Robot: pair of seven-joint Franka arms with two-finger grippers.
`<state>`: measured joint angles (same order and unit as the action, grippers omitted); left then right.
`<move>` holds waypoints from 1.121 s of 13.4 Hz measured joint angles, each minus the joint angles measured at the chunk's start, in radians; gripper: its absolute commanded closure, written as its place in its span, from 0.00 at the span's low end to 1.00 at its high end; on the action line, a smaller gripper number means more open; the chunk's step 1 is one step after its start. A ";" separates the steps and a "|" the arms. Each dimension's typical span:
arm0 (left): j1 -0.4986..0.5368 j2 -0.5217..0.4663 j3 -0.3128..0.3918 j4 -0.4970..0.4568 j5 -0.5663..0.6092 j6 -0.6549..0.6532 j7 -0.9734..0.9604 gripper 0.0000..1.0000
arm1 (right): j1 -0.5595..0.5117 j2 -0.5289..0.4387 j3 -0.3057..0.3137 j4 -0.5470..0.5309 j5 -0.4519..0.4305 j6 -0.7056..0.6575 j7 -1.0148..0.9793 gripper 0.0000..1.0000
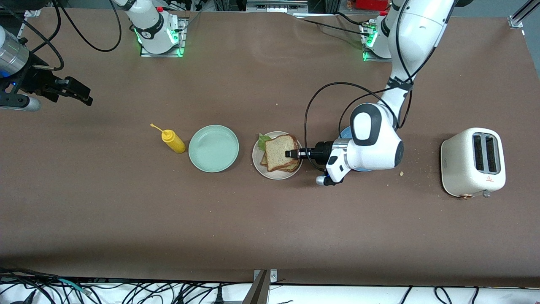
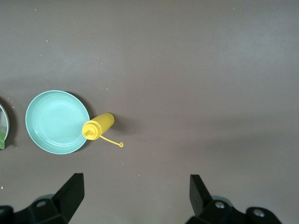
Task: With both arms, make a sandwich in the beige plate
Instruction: 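Lay the toast on the lettuce and open the left gripper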
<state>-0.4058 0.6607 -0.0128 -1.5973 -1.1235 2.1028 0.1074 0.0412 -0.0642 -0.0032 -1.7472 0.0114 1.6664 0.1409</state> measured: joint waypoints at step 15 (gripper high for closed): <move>-0.049 0.066 0.006 -0.003 0.000 0.016 0.070 0.00 | 0.000 0.000 0.000 0.000 0.000 0.000 0.000 0.00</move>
<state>-0.4552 0.7268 -0.0072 -1.6006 -1.1236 2.1188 0.1777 0.0412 -0.0638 -0.0035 -1.7473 0.0114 1.6663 0.1409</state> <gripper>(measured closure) 0.784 0.000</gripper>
